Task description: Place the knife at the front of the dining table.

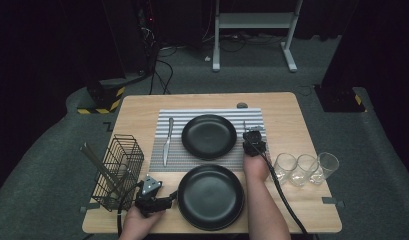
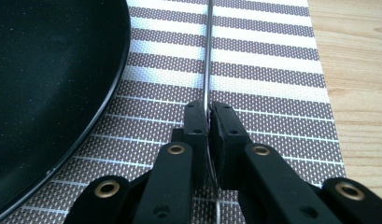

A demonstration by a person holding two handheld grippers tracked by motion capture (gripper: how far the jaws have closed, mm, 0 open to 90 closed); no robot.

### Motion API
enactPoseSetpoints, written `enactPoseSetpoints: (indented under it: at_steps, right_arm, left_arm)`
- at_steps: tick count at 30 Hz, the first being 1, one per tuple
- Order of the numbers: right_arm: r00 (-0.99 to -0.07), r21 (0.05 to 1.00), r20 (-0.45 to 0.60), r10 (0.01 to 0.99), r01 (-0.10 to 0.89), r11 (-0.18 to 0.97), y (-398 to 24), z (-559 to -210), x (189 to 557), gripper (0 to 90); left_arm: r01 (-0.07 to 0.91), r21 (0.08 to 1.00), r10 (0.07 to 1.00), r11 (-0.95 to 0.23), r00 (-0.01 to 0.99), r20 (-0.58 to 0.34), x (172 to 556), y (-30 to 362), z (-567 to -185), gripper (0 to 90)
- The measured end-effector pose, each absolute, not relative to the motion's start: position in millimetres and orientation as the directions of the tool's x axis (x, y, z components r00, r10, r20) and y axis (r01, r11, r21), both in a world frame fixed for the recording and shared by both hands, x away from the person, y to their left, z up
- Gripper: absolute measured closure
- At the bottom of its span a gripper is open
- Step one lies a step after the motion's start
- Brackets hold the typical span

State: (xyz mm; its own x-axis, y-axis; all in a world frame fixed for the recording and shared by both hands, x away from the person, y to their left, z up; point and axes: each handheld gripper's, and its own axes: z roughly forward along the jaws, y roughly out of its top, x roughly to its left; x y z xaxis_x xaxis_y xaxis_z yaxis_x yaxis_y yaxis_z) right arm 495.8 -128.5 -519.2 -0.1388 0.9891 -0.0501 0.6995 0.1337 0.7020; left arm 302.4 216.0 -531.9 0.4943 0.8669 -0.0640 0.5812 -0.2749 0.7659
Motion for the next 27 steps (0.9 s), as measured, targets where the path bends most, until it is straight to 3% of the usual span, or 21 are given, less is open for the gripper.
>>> enactPoseSetpoints:
  at_steps: [12, 17, 27]
  right_arm:
    - [-0.153, 0.71, -0.041, 0.987, 0.691, 0.137, -129, -514, 490, 78.0]
    - [-0.157, 0.713, -0.038, 0.987, 0.687, 0.137, -128, -514, 480, 69.0]
    - [-0.141, 0.729, -0.04, 0.989, 0.673, 0.126, -128, -511, 459, 60.3]
  left_arm:
    - [0.579, 0.765, 0.867, -0.281, 0.496, -0.056, 302, 215, -532, 28.6]
    - [0.576, 0.764, 0.863, -0.29, 0.502, -0.051, 303, 214, -532, 28.6]
    - [0.576, 0.762, 0.862, -0.295, 0.505, -0.048, 302, 213, -532, 28.6]
